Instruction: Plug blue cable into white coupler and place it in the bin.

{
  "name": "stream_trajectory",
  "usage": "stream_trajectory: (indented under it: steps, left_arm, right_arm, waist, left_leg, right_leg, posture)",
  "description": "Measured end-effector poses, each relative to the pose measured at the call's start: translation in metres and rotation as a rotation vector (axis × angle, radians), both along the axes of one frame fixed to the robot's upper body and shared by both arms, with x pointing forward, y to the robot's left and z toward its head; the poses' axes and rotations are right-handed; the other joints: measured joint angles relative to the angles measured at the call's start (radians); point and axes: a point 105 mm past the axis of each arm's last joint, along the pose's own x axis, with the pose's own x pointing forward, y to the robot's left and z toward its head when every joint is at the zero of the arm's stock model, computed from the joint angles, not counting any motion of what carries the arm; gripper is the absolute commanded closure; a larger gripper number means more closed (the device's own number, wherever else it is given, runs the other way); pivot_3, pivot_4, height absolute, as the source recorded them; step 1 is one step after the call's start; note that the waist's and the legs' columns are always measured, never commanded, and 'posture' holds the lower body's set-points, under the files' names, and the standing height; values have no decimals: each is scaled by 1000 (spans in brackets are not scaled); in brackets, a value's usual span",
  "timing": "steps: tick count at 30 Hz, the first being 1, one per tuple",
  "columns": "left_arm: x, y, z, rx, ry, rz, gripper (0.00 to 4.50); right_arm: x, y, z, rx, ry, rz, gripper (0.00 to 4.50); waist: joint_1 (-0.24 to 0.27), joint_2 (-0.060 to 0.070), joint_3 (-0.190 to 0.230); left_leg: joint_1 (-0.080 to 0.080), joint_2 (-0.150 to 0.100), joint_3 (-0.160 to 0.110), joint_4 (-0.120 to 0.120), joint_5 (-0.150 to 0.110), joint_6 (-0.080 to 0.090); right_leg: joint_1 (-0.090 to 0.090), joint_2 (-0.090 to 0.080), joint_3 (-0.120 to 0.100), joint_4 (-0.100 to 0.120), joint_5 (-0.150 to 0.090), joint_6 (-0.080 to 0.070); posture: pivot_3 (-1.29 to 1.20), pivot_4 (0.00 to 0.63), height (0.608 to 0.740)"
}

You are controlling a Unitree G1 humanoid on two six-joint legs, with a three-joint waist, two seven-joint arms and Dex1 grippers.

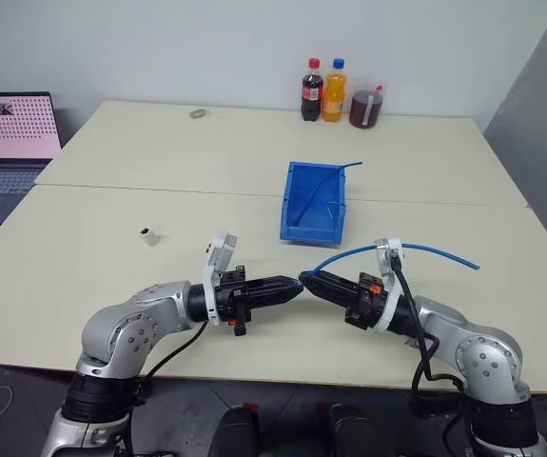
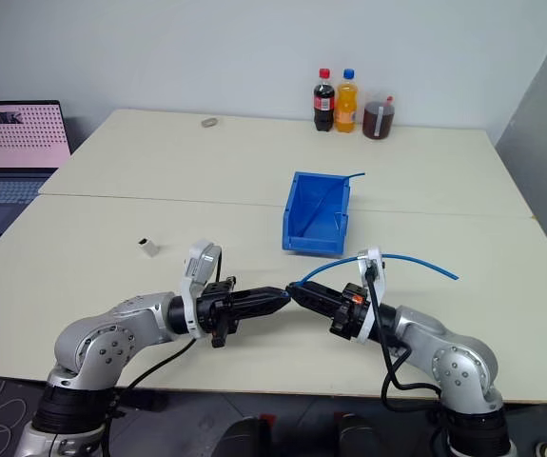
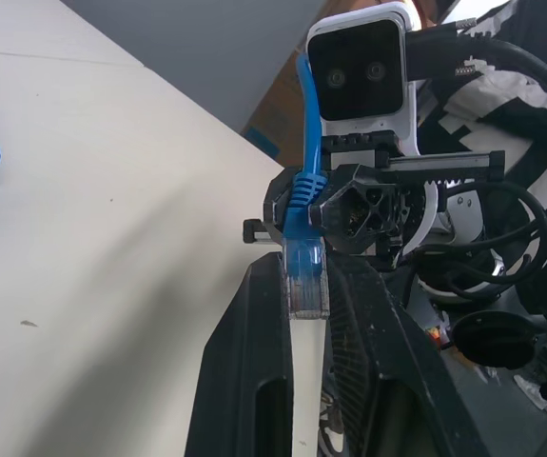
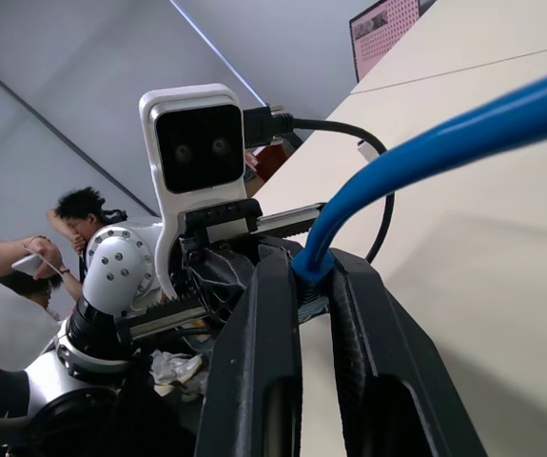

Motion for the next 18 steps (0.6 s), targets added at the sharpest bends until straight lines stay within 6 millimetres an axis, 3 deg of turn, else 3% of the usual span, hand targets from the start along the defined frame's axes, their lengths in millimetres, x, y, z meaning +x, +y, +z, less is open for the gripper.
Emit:
stream_trajectory:
  steps: [13, 16, 18]
  left_arm:
    - [-6, 40, -44, 271, -47, 137, 786]
    - [3, 49, -48, 305, -114, 264, 189]
    - [18, 62, -53, 338, -189, 488, 0]
  right_arm:
    - [1, -2, -1, -22, -10, -9, 4366]
    - [3, -4, -1, -28, -20, -22, 4367]
    - [5, -7, -2, -46, -30, -40, 4367]
  waist:
    - [-4, 0, 1]
    - [-4, 0, 1]
    - [-1, 0, 1]
  left_leg:
    - [0, 0, 0, -1, 0, 0]
    - [0, 0, 0, -1, 0, 0]
    - [0, 0, 1, -1, 0, 0]
  right_leg:
    - [-1, -1, 0, -1, -1, -1]
    - [-1, -2, 0, -1, -1, -1]
    - [0, -3, 1, -1, 0, -1]
  posture:
    - [0, 150, 740]
    - [0, 150, 740]
    - [0, 150, 740]
